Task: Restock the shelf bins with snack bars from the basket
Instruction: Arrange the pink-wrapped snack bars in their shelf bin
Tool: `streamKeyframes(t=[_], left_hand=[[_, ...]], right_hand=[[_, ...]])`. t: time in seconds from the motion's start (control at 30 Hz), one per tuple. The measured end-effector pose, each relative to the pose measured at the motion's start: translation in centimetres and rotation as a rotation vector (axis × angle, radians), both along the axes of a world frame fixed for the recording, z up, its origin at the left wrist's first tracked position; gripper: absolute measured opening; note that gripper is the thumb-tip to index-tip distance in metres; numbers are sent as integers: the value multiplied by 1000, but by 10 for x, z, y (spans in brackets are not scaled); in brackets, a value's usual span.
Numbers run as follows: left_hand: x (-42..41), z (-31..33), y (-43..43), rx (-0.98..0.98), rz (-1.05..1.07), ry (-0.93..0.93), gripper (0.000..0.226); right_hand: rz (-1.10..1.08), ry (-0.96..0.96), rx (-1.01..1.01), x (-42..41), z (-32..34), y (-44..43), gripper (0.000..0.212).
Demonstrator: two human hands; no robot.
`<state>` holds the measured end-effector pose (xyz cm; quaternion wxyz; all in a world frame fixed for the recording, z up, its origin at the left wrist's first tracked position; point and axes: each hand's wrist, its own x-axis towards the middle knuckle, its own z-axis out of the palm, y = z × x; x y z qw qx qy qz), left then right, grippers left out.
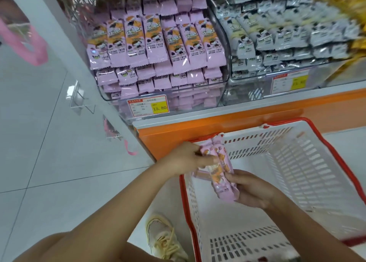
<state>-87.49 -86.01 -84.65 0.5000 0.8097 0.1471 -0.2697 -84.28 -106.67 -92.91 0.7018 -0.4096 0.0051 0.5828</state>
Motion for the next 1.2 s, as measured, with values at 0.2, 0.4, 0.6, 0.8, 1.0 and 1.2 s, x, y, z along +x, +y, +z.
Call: streamKeyframes(t=[0.2, 0.4, 0.6, 0.8, 1.0, 1.2], left_hand=[[-2, 32, -6, -415, 284, -59, 28], [-6, 54, -3, -632, 354, -69, 8], [-8, 68, 0, -597, 335, -159, 21], [-10, 87, -3, -576, 386, -245, 24], [-8, 101, -7, -509, 490, -341, 39], [-7, 116, -5, -434, 521, -473, 49]], right_hand=[[-174, -404, -136, 0, 56, 10, 48], [-137, -751, -376, -11, 92, 1, 31], [-286, -947, -348, -18, 118, 0, 46], [-388, -1067, -283, -25, 135, 18, 42], [-413, -1249, -388, -24, 154, 37, 47], [-515, -1681, -727, -19, 166, 56, 78]])
